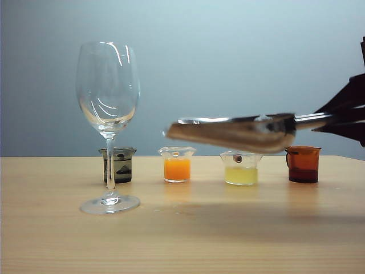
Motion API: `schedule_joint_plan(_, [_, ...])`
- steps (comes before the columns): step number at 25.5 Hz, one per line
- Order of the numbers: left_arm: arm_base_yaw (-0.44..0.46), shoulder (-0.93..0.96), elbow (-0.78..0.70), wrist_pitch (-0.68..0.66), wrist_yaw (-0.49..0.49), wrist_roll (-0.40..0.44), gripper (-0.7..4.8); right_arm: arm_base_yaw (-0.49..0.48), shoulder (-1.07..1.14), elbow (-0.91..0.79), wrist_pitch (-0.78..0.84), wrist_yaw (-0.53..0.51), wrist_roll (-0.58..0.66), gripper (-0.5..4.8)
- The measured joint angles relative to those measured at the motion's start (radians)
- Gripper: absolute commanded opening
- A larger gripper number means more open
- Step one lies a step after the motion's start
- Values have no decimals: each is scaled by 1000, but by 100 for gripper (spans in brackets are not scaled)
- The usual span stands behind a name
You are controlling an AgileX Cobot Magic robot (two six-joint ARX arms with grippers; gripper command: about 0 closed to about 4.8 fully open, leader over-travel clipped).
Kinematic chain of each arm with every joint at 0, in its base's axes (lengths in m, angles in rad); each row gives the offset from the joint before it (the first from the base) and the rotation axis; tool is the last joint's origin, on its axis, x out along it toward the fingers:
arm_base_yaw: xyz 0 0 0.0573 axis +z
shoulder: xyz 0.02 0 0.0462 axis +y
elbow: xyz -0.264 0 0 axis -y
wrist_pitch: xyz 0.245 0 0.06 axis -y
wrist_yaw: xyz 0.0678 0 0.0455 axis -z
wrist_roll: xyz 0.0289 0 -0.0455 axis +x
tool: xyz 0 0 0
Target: Pick up the ice scoop on the desk filled with ice cubes, pour the ice into the goblet, and finally put the scoop back on the table.
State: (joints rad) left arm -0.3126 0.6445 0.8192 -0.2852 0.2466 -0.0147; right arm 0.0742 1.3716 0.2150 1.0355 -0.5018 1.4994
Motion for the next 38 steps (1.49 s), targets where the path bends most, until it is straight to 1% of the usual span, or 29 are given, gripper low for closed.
schedule_joint_plan(11, [0, 0, 0, 0, 0, 0, -5, 0, 0, 42, 14, -16, 109, -4])
schedule_joint_plan(15, [0, 0, 0, 0, 0, 0, -5, 0, 0, 53, 14, -21, 116, -5])
schedule_joint_plan(21, [0, 0, 0, 0, 0, 0, -5, 0, 0, 126, 10, -24, 130, -5])
schedule_joint_plan(24, [0, 0, 0, 0, 0, 0, -5, 0, -1, 159, -14, -26, 133, -5])
schedule_joint_plan(27, [0, 0, 0, 0, 0, 0, -5, 0, -1, 196, -78, -44, 138, -5])
schedule_joint_plan(32, [0, 0, 0, 0, 0, 0, -5, 0, -5, 246, -132, -51, 171, -5])
schedule_joint_plan(38, [0, 0, 0, 0, 0, 0, -5, -8, -61, 318, -259, -61, 183, -5])
